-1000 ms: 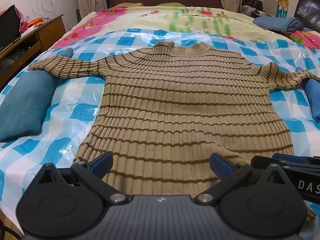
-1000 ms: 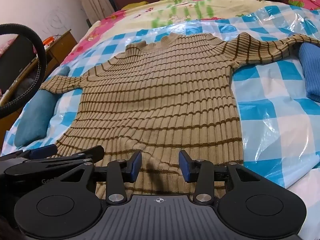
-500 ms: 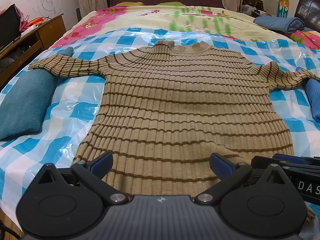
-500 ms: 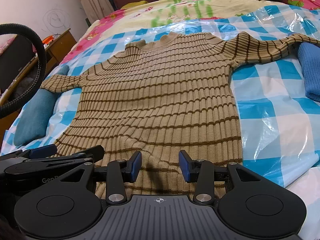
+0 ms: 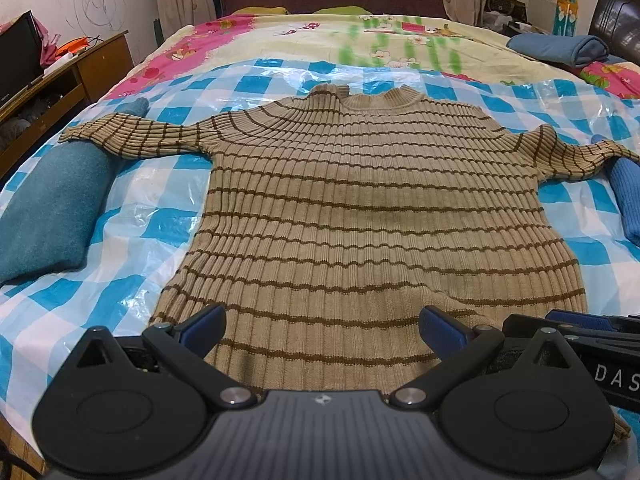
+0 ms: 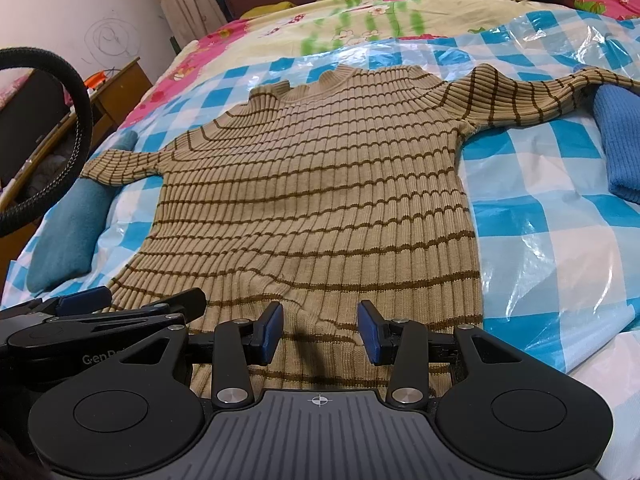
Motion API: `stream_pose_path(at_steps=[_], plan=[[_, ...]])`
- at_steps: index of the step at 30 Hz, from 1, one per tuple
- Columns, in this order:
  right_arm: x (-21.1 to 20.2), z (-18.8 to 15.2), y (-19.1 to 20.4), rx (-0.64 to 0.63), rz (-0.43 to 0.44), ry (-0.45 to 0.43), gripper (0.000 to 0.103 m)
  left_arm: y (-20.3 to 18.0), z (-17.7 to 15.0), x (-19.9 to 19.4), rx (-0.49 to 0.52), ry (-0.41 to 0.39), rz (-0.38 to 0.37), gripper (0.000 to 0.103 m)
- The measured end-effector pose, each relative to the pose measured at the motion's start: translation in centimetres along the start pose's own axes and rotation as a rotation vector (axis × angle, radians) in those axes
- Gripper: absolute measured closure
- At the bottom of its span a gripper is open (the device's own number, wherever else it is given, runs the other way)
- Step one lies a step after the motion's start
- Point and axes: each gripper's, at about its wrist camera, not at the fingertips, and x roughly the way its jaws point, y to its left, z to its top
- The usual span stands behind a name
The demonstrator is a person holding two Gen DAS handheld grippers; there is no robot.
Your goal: Fold small clothes
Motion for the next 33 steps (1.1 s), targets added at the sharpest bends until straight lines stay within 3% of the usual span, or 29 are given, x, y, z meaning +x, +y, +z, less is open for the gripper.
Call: stream_pose_path(at_steps=[33], plan=[[0.22, -0.53, -0.28, 0.012, -0.004, 0.013, 0.062, -0.19, -0.48, 0.25, 0.005, 0.009, 0.009, 0.000]])
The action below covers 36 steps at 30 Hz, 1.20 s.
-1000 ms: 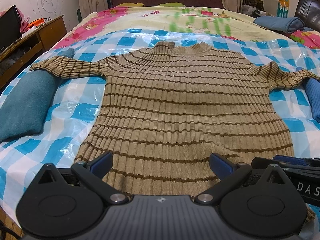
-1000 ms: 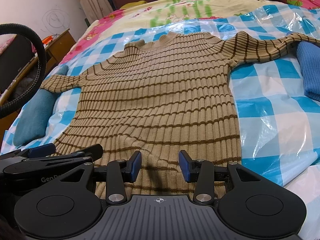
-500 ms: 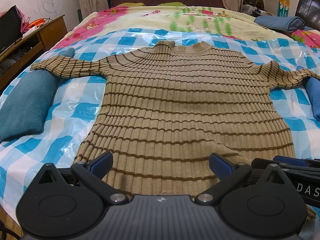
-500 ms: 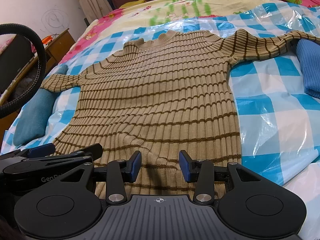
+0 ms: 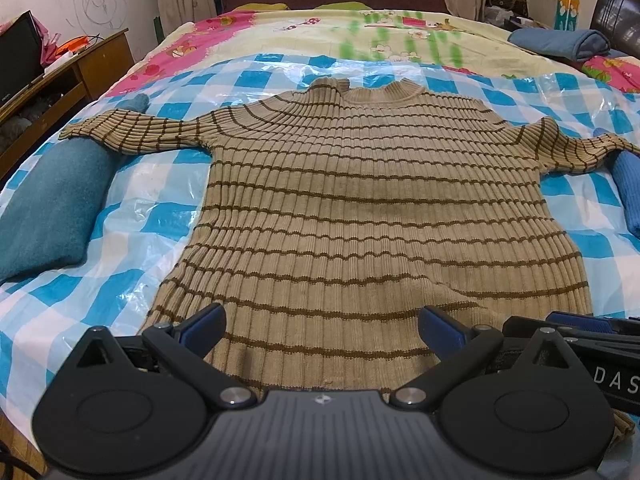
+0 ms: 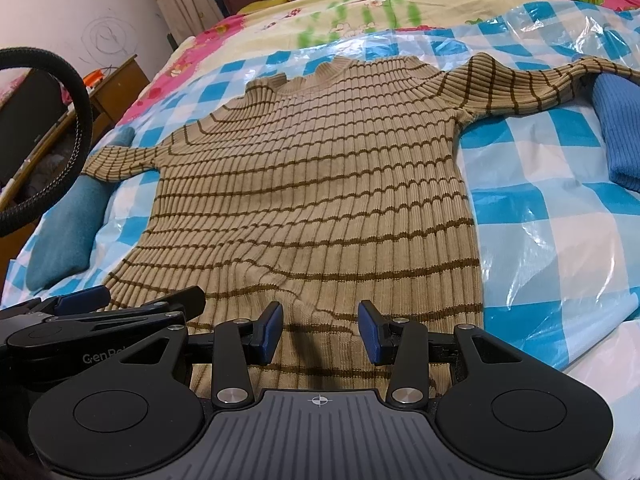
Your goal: Fold small clothes
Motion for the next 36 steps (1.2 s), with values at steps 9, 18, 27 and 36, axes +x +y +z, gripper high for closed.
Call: stream_pose_path(at_steps=[9, 18, 27, 36], plan=[[0.13, -0.09, -0.08, 0.003, -0.002, 0.004, 0.062, -0.12, -0.09, 0.12, 0.002, 0.005, 0.001, 0.000], [0.11, -0.05, -0.06, 0.005, -0.001, 0.007, 0.062, -0.19, -0.11, 0.16, 0.001, 0.008, 0.001, 0.000], [0.16, -0.10, -0.06, 0.005, -0.002, 0.007, 0.062, -0.19, -0.16, 0.15, 0.000, 0.010, 0.000, 0.000], [0.26, -0.17, -0.09, 0.007, -0.002, 0.009, 0.062, -0.21, -0.20, 0.18, 0.000, 0.012, 0.000, 0.000]])
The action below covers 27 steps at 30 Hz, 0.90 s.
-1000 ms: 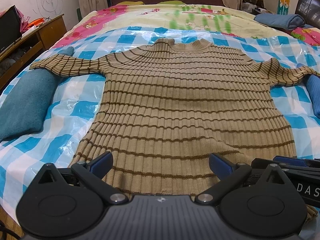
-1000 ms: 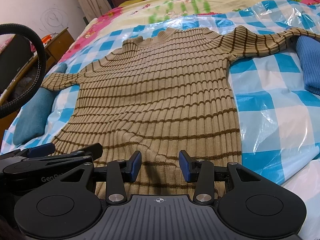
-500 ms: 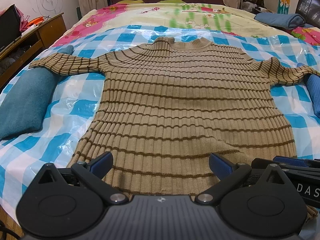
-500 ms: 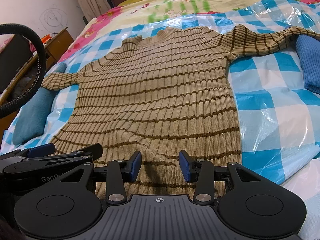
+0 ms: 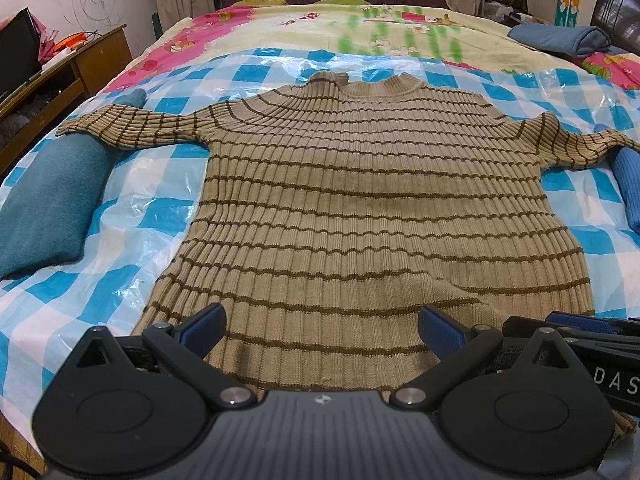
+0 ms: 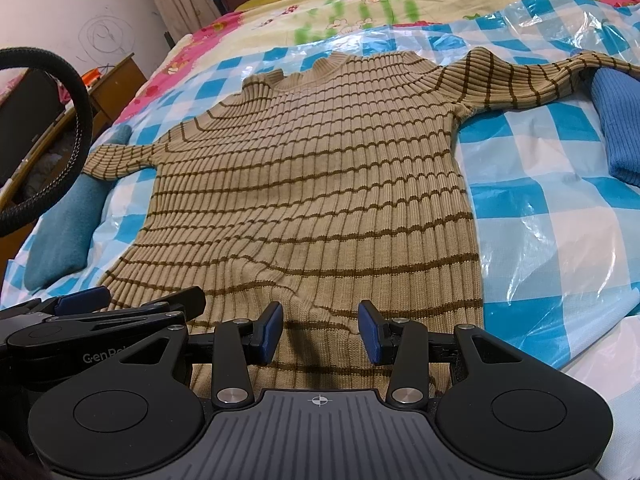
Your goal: Fold small clothes
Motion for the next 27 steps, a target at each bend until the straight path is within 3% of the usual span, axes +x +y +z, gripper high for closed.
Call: stream_pose_path(at_steps=[27], plan=[[0.32, 0.12, -0.12, 0.016, 0.003, 0.018, 0.062, -0.23, 0.61, 0.57, 0.019, 0.013, 0.001, 0.000]])
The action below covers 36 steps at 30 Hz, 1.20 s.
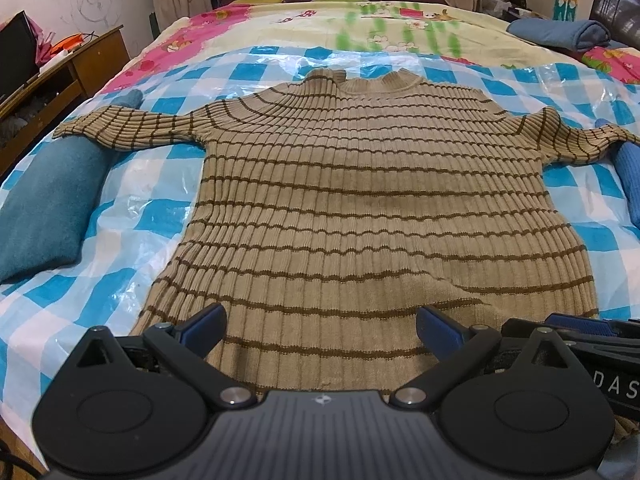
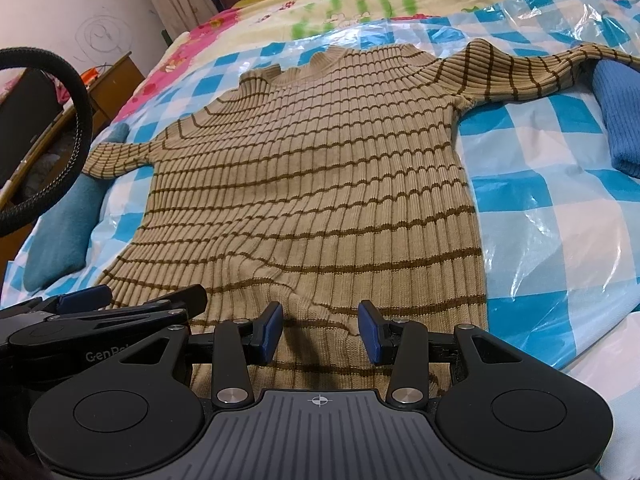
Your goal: Fold small clothes
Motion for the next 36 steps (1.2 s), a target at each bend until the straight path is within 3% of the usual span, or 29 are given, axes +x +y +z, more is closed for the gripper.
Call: stream_pose_path(at_steps=[36], plan=[[0.9, 2.0, -0.6, 0.007, 0.024, 0.021, 0.062, -0.9, 2.6, 2.1, 0.030, 0.016, -0.026, 0.000]])
